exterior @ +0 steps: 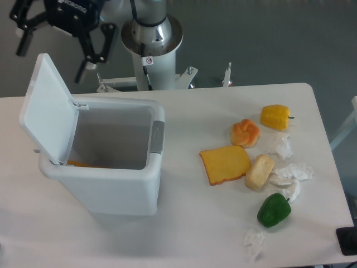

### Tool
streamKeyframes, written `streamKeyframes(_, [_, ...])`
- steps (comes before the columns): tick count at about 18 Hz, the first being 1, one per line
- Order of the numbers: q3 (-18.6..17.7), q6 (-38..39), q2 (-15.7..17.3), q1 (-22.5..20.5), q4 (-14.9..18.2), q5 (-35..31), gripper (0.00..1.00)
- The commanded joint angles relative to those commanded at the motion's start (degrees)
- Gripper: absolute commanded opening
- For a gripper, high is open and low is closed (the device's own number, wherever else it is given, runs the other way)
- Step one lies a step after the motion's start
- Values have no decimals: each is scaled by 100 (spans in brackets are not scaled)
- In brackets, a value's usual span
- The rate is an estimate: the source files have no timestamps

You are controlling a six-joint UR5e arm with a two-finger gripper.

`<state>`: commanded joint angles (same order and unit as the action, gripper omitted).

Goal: Close the trash can
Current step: 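Move the gripper up and over toward the raised trash can lid, then position the gripper behind the raised lid and lower it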

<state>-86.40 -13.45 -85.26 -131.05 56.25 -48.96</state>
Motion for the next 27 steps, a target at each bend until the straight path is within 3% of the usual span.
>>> streamKeyframes(13, [-62,53,71,554,9,149,100])
streamKeyframes(27, [-334,-9,18,835,-9,519,100])
